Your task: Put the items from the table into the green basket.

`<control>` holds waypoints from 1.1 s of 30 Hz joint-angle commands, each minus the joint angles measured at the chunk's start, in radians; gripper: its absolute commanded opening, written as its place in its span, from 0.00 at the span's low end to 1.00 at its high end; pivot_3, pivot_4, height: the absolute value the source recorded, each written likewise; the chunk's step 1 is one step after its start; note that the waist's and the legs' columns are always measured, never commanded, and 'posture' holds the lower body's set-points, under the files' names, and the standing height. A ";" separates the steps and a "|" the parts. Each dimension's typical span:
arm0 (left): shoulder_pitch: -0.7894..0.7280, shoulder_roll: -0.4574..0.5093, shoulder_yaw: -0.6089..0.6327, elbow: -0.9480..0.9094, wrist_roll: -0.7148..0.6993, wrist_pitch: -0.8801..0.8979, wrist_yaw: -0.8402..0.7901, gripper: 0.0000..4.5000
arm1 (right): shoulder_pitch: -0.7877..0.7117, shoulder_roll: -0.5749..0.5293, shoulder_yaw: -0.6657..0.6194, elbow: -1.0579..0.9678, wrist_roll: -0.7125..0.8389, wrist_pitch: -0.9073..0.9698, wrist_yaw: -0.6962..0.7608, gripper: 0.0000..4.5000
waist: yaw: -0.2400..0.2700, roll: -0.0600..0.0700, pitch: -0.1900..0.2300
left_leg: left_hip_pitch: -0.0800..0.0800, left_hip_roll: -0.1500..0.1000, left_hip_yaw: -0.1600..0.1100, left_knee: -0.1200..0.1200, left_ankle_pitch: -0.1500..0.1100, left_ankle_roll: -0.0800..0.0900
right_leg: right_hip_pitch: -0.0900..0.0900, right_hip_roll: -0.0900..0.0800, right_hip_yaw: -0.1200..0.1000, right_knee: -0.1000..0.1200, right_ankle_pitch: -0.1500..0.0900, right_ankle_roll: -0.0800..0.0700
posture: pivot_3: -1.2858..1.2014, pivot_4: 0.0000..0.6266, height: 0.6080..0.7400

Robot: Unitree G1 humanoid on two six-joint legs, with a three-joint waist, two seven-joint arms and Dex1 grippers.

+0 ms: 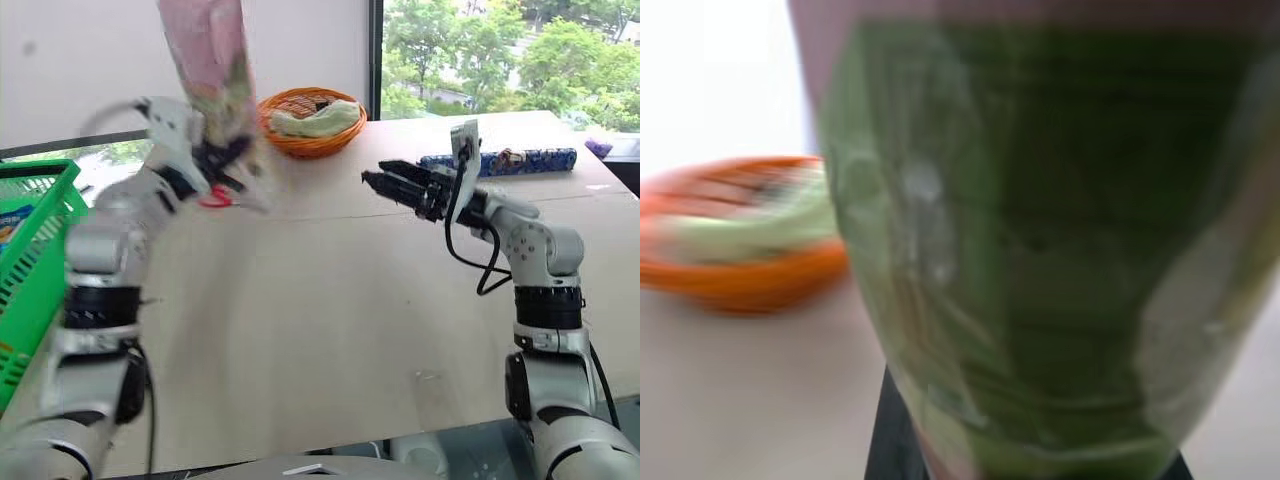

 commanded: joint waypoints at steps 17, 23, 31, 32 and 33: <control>0.082 0.696 -0.131 0.502 0.672 -0.079 0.031 0.02 | -0.015 0.035 0.131 -0.100 -0.099 -0.315 0.155 0.74 | 0.049 -0.007 -0.001 | -0.007 0.002 0.001 0.002 0.000 0.000 | -0.007 -0.003 -0.004 0.002 0.000 0.000 | 0.48 0.00 0.98; 0.156 0.662 -0.096 0.498 0.634 -0.031 0.020 0.02 | -0.035 0.047 0.136 -0.093 -0.091 -0.311 0.150 0.74 | 0.058 -0.012 -0.002 | -0.007 0.003 0.000 0.003 0.000 0.000 | -0.007 -0.004 -0.005 0.002 0.000 0.000 | 0.49 0.00 0.98; 0.177 0.669 -0.075 0.517 0.657 -0.004 0.095 0.80 | -0.032 0.041 0.135 -0.094 -0.093 -0.302 0.149 0.74 | 0.057 -0.014 -0.003 | -0.007 0.002 0.001 0.003 0.000 0.000 | -0.007 -0.005 -0.005 0.003 0.000 0.000 | 0.48 0.00 0.98; 0.181 0.679 -0.073 0.522 0.659 -0.005 0.101 0.93 | -0.030 0.039 0.134 -0.095 -0.093 -0.302 0.149 0.74 | 0.056 -0.014 -0.003 | -0.007 0.002 0.001 0.003 0.000 0.000 | -0.007 -0.005 -0.005 0.003 0.000 0.000 | 0.48 0.00 0.98; 0.185 0.688 -0.070 0.525 0.661 -0.005 0.106 0.98 | -0.028 0.037 0.132 -0.097 -0.092 -0.300 0.148 0.74 | 0.055 -0.014 -0.003 | -0.007 0.002 0.001 0.003 0.000 0.000 | -0.007 -0.005 -0.005 0.003 0.000 0.000 | 0.48 0.00 0.98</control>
